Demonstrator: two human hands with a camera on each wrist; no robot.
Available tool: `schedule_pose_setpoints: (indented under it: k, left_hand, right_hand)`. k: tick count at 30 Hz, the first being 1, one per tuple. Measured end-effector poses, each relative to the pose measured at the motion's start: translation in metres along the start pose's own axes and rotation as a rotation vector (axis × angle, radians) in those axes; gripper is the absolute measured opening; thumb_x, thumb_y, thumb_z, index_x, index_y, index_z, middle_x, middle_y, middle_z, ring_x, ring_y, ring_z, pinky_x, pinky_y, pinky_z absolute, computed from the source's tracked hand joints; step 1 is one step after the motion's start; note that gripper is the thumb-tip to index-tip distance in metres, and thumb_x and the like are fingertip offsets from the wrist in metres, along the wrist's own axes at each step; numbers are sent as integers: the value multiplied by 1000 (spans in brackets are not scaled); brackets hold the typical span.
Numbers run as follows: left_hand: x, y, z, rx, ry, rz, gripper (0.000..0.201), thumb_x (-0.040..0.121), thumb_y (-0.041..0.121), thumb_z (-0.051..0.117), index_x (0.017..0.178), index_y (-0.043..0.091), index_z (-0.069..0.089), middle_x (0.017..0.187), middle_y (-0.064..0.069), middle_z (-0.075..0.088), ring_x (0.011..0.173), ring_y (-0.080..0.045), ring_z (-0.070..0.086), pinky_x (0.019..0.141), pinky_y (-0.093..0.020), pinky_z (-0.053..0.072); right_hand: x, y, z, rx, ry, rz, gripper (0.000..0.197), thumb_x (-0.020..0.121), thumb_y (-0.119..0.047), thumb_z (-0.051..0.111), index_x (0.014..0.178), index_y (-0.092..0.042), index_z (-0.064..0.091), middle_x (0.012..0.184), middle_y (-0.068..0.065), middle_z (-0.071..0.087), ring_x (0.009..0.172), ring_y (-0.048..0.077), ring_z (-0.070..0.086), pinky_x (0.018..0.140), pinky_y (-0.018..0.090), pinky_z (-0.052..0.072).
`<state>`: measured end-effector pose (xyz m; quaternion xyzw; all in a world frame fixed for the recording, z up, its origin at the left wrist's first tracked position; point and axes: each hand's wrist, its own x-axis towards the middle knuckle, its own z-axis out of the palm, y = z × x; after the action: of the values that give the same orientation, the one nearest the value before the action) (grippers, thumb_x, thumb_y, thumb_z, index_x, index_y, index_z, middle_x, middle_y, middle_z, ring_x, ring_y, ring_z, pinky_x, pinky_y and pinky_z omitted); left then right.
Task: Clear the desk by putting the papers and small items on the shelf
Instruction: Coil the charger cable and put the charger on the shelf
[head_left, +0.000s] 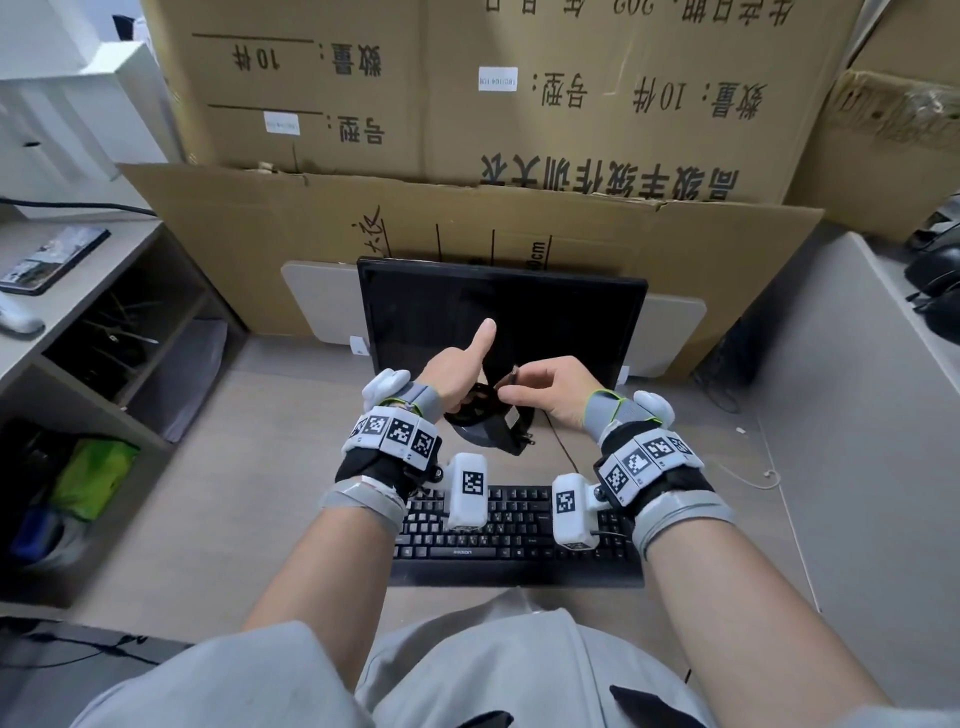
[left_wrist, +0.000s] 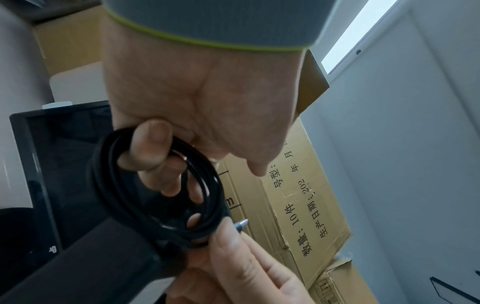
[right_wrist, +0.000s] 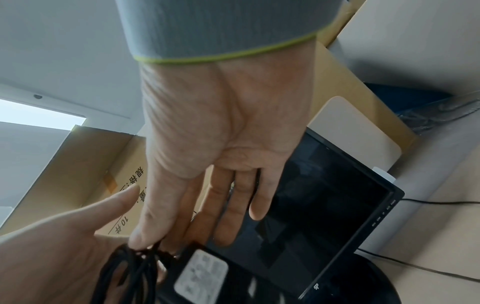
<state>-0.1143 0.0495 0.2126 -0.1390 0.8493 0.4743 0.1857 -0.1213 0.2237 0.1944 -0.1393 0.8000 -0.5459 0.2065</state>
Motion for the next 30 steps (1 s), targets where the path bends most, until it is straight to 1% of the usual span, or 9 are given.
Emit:
schedule_pose_setpoints:
  k: [4,8,13,16,20,22,24,26,30]
  left_hand:
    - [6,0,1,-26,82,56,79,83,82,25,85,14,63,78,1,62,68,-19,58,69,-36,47]
    - [0,4,2,-12,87,76,67,84,78,28,96,20,59,88,3,62,81,-18,60,83,-39,49]
    - [-9,7,1,-9,79,41,81,75,79,30,144,37,25,126,-13,62,113,-35,60,104,-50,43]
    - [-12,10,1,7,49,32,88,74,77,29,152,42,6,133,-16,59,117,-37,57,108,-51,38]
    - [-16,11,3,13,-5,25,88,78,75,31,153,43,-3,152,-13,41,133,-37,45,112,-52,32]
    - [-18,11,3,4,-31,46,90,80,74,33,154,41,-6,157,-13,34,135,-37,43,112,-52,33]
    - [-19,11,4,-3,-50,72,94,78,73,35,154,40,-8,157,-15,32,134,-36,44,111,-51,34]
    - [-19,13,4,4,-59,95,91,79,69,37,154,41,-7,158,-16,30,134,-36,44,112,-50,33]
    - [-16,11,4,42,-49,108,80,84,61,36,153,42,2,148,-14,43,121,-36,53,102,-43,42]
  right_hand:
    - [-3,1,3,34,-8,-12,18,87,-21,70,70,-17,70,68,-1,65,65,6,57,72,19,46]
    - [-2,4,5,108,6,-14,14,89,-21,69,96,-10,75,78,9,65,73,14,59,80,28,49]
    - [-2,-2,8,192,9,7,24,87,-17,70,110,-12,72,79,8,67,66,12,57,72,24,50]
    - [-3,-5,9,246,-29,36,24,86,-26,69,109,-18,74,77,4,66,55,10,48,57,19,41]
    - [-2,-7,12,98,-43,54,43,70,-32,83,111,-25,69,80,-4,62,62,8,52,57,19,42]
    - [1,-5,12,-33,-44,36,48,73,-28,82,118,-27,65,91,-9,60,70,4,54,68,19,44]
    - [3,-3,15,-118,-82,62,52,71,-31,80,121,-30,63,107,-14,62,92,-2,57,91,23,45]
    - [5,1,19,-59,-136,88,56,66,-35,79,119,-31,61,121,-14,65,114,3,59,107,32,41]
    - [7,4,21,-35,-179,100,50,67,-35,78,114,-36,60,118,-10,69,117,7,61,109,36,41]
